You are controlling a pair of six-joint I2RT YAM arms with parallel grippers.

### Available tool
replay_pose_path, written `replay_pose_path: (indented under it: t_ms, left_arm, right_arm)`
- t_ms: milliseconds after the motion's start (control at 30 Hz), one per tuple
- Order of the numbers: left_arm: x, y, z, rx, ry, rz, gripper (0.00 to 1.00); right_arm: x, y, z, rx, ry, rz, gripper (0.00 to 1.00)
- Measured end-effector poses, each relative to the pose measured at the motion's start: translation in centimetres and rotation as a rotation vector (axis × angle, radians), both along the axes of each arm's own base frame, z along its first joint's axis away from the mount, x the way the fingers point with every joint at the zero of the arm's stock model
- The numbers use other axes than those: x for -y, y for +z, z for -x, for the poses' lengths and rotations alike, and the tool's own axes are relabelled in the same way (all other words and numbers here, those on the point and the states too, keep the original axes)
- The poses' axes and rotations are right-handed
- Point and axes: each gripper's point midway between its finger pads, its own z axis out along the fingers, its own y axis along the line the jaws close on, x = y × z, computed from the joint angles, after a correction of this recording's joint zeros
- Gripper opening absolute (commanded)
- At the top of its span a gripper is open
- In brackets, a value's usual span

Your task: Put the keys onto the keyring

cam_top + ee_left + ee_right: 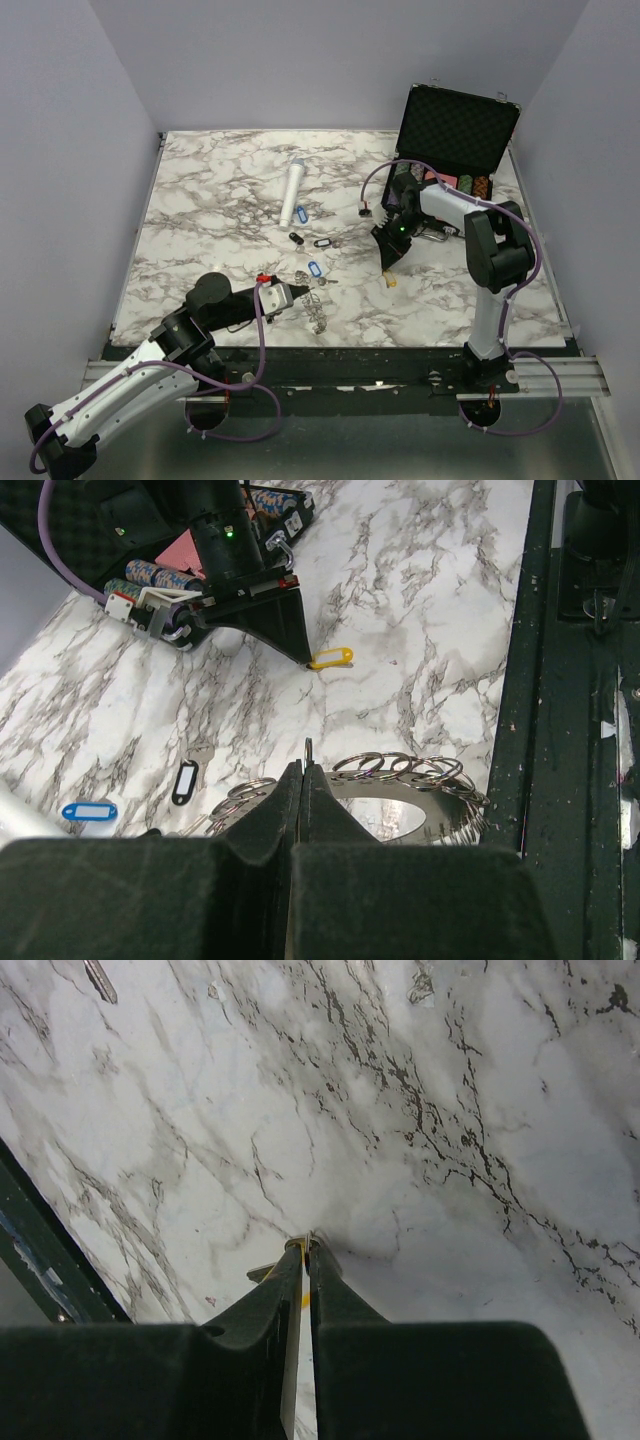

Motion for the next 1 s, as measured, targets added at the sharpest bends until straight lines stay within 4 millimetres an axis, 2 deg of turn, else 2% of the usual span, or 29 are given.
replay_pose_path:
  t_ms: [233,333,733,867,1000]
  left_arm:
    - [0.0,0.0,0.0,0.0,0.0,0.0,0.0]
    - [0.0,0.0,0.0,0.0,-0.001,0.0,0.0]
    - [0.0,0.1,0.1,0.002,-0.001,0.003,0.0]
    - [-0.1,0.8,0.2,0.017,-0.001,0.026,0.0]
    - [-0.3,2.4,0.1,0.048,0.011,0.092,0.0]
  right_arm:
    - [-0.1,0.0,0.0,0.0,0.002,0.0,0.07]
    - [-0.1,0.0,0.1,0.0,0.005,0.0,0.01]
    - [-0.3,0.3,0.3,0.007,0.03,-0.016,0.0]
    - [-0.8,3.1,-0.5,0.067,0.094,-0.064,0.0]
    - [-2.0,8.4,-2.3,0.215,0.194,-0.156,0.01]
